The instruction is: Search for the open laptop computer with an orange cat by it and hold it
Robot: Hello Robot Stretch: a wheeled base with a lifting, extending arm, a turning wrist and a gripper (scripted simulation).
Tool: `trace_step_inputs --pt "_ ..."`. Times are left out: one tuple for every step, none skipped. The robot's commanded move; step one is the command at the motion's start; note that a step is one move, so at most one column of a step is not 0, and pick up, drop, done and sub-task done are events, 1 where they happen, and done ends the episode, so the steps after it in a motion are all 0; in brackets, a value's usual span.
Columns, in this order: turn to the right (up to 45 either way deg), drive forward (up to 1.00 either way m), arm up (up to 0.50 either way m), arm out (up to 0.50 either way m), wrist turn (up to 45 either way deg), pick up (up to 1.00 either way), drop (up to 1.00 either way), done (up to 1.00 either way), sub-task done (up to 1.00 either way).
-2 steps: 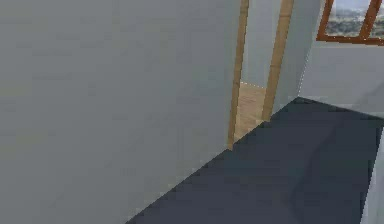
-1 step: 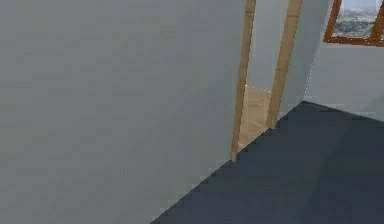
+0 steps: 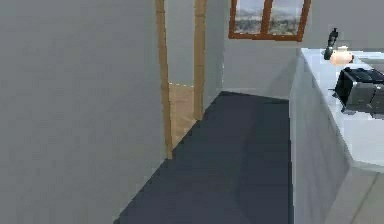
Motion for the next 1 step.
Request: trace_step_inputs --pt "0.0 0.8 0.0 0.0 0.0 0.0 0.0 0.0 0.0"
